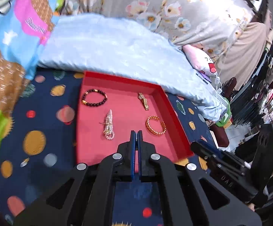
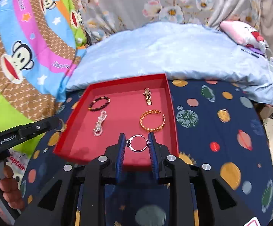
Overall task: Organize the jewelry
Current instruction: 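Lift the earring and silver ring and carry both over the red tray, then open both tools to drop the earring and ring into the tray, then move both tools back to the remaining jewelry on the blanket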
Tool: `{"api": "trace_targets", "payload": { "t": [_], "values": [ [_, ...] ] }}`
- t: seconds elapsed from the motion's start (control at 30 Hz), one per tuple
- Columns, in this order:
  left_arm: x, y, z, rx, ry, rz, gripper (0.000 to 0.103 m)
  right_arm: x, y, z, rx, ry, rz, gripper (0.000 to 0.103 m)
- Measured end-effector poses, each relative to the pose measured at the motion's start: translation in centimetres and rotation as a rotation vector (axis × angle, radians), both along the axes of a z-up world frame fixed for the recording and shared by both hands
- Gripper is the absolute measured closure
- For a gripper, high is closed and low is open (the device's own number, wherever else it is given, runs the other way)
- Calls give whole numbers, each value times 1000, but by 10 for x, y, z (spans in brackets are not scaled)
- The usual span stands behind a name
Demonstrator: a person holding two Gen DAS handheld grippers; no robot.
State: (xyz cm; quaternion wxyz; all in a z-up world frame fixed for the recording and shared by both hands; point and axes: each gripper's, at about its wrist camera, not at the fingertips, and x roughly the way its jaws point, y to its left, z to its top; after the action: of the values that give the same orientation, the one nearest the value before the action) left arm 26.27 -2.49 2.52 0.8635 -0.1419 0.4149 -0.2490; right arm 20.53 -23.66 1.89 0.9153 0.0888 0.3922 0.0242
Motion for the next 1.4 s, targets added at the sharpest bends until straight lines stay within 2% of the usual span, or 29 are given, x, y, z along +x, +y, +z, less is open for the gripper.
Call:
{"api": "trace_targets", "payload": {
  "t": [0.1, 0.23, 0.27, 0.37, 0.4, 0.43, 0.5, 0.63, 0.83, 0.97, 1.4],
  "values": [
    [26, -6, -24, -1, 69, 0, 102, 25, 3, -23, -29, 51, 9, 80],
    [42, -3, -43, 97, 84, 70, 100, 37, 0, -43, -59, 81, -8, 78],
    [43, -1, -45, 122, 81, 85, 99, 36, -2, -43, -62, 72, -18, 77],
    [40, 13, -40, 192, 35, 156, 80, 28, -7, -35, -61, 31, -38, 76],
    [36, 18, -37, 195, 17, 162, 78, 27, -8, -32, -58, 23, -42, 74],
    [35, 23, -36, 202, 13, 173, 73, 21, -9, -27, -51, 9, -44, 73],
    [25, 30, -29, 251, -22, 222, 66, 12, -9, -21, -41, -6, -45, 71],
    [0, 42, -19, 257, -59, 228, 62, -16, -9, -7, -20, -31, -50, 66],
    [-40, 56, -18, 243, -55, 223, 61, -56, -6, 2, 3, -42, -52, 65],
    [-65, 58, -18, 240, -54, 208, 61, -82, 0, 4, -22, -43, -60, 64],
    [-126, 63, -40, 249, 1, 179, 61, -148, 5, -13, 4, 17, -86, 64]
  ]
}}
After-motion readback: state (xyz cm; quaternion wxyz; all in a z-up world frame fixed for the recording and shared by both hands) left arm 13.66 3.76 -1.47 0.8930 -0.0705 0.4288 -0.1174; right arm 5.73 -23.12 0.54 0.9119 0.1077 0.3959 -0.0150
